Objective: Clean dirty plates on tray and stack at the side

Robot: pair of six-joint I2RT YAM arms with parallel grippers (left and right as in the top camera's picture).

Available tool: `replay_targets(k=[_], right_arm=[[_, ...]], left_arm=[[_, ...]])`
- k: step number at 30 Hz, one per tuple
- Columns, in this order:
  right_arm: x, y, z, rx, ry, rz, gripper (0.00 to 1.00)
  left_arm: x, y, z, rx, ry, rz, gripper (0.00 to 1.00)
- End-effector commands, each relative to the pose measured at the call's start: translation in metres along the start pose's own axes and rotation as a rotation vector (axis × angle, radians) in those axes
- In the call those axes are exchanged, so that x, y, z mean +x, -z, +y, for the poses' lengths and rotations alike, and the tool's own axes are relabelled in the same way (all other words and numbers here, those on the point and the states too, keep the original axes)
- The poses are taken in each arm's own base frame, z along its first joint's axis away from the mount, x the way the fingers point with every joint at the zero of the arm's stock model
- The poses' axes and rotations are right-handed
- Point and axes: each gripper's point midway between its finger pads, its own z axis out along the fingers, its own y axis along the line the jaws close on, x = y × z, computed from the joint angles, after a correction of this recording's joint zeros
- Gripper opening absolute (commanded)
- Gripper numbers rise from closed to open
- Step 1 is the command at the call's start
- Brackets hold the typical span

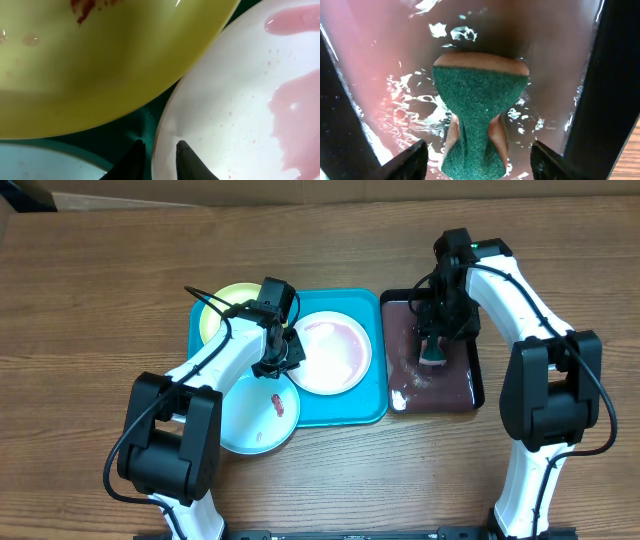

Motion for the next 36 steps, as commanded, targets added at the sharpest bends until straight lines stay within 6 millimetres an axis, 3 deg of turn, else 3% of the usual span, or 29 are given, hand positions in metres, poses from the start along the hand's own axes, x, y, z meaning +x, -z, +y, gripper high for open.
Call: replay_targets(k=[1, 6, 9, 16, 18, 19, 21, 36], right_arm=[[-0.013, 0.021, -0.001, 0.001, -0.008, -0.068, 0.72], [-0.030, 0.046, -0.006, -0.048, -0.052, -0.124, 0.82], [-0.041, 0.061, -0.023, -0.081, -0.140, -0.161, 0.83], [-0.040, 0.065, -0.064, -0.145, -0.262, -0.146, 0.84], [-0.038, 0.065, -0.076, -0.144, -0.290, -0.142, 0.88], [-0.037, 0.065, -0.081, -0.144, -0.303, -0.141, 1.00], [-0.037, 0.065, -0.090, -0.144, -0.322, -0.145, 1.00], [-0.037, 0.066, -0.098, -0.144, -0.339, -0.148, 1.00]], left_arm=[[-0.004, 0.003, -0.007, 0.016, -0.005, -0.012, 0.26], [-0.004, 0.003, -0.007, 0.012, -0.005, -0.014, 0.30], [-0.005, 0.003, -0.007, 0.013, -0.005, -0.016, 0.31], [-0.004, 0.001, -0.006, 0.011, -0.006, -0.018, 0.29], [-0.003, -0.001, -0.006, 0.015, -0.005, -0.020, 0.28], [-0.003, -0.002, -0.006, 0.018, -0.007, -0.024, 0.25], [-0.005, -0.002, -0.008, 0.024, -0.009, -0.032, 0.18], [0.004, -0.005, -0.020, 0.007, -0.064, -0.053, 0.18]])
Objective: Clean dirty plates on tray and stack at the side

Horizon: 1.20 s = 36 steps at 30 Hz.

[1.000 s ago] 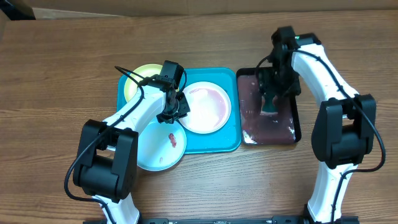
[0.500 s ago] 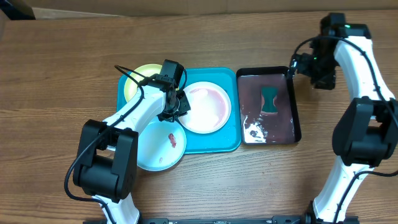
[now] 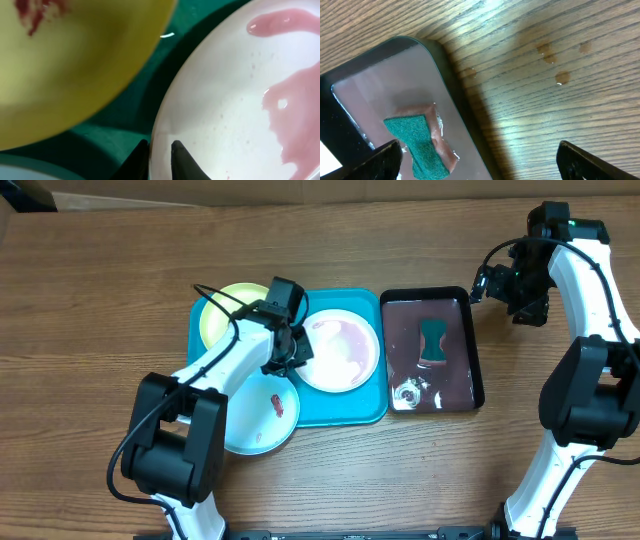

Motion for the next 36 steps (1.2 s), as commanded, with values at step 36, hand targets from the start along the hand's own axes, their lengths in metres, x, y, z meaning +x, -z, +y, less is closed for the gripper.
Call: replay_targets(k=[36], right_arm=[[-0.005, 0.015, 0.004, -0.015, 0.001, -0.041, 1.00]], left_arm=[[-0.021, 0.020, -0.006, -0.081, -0.044, -0.086, 0.04]])
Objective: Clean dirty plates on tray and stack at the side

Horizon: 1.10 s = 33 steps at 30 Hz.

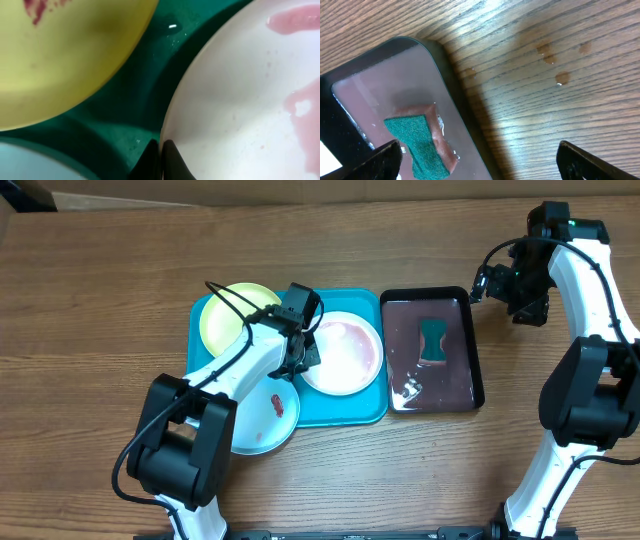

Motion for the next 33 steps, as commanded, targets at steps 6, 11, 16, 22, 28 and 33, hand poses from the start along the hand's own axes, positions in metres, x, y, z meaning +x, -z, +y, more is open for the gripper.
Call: replay_targets(k=[6, 11, 16, 22, 28, 33], right_arm=[[-0.005, 0.015, 0.003, -0.015, 0.001, -0.040, 1.00], [-0.005, 0.015, 0.003, -0.015, 0.001, -0.040, 1.00], [-0.005, 0.015, 0.003, -0.015, 0.001, -0.040, 1.00], [-0.005, 0.015, 0.003, -0.015, 0.001, -0.040, 1.00], [-0.005, 0.015, 0.003, -0.015, 0.001, -0.040, 1.00], [-0.005, 0.015, 0.003, -0.015, 0.001, -0.040, 1.00]], left_arm=[[-0.059, 0.056, -0.008, 0.025, -0.057, -0.081, 0.04], [-0.077, 0.081, -0.021, 0.053, -0.102, -0.129, 0.04], [-0.093, 0.107, -0.033, 0.087, -0.107, -0.179, 0.04], [-0.090, 0.120, -0.064, 0.121, -0.192, -0.231, 0.04], [-0.080, 0.128, -0.085, 0.036, -0.273, -0.326, 0.04], [-0.073, 0.143, -0.104, -0.032, -0.326, -0.426, 0.04]])
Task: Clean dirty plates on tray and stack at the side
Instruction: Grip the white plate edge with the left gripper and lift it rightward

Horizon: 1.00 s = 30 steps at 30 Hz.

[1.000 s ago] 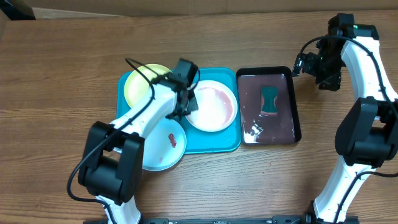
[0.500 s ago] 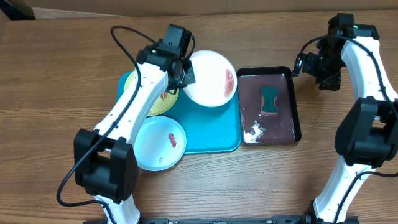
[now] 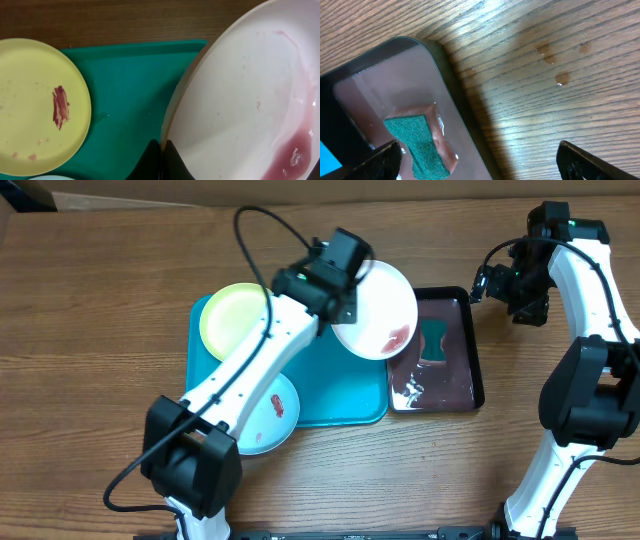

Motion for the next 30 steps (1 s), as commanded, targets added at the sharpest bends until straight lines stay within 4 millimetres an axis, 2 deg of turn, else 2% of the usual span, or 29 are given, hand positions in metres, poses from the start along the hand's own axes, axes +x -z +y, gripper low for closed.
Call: replay_targets(k=[1, 8, 18, 22, 30], right_arm=[[-0.005, 0.015, 0.004, -0.015, 0.001, -0.040, 1.00], [-0.005, 0.015, 0.003, -0.015, 0.001, -0.040, 1.00], [-0.005, 0.015, 0.003, -0.015, 0.001, -0.040, 1.00], [-0.005, 0.015, 0.003, -0.015, 0.001, -0.040, 1.00], [-0.005, 0.015, 0.004, -0.015, 0.001, -0.040, 1.00]], left_arm=[[-0.022, 0.018, -0.005, -0.095, -0.046, -0.128, 0.04], [-0.020, 0.043, -0.035, -0.214, -0.182, -0.274, 0.04], [-0.014, 0.102, -0.082, -0.406, -0.364, -0.547, 0.04], [-0.008, 0.124, -0.095, -0.466, -0.410, -0.626, 0.04], [0.000, 0.144, -0.104, -0.522, -0.445, -0.688, 0.04]])
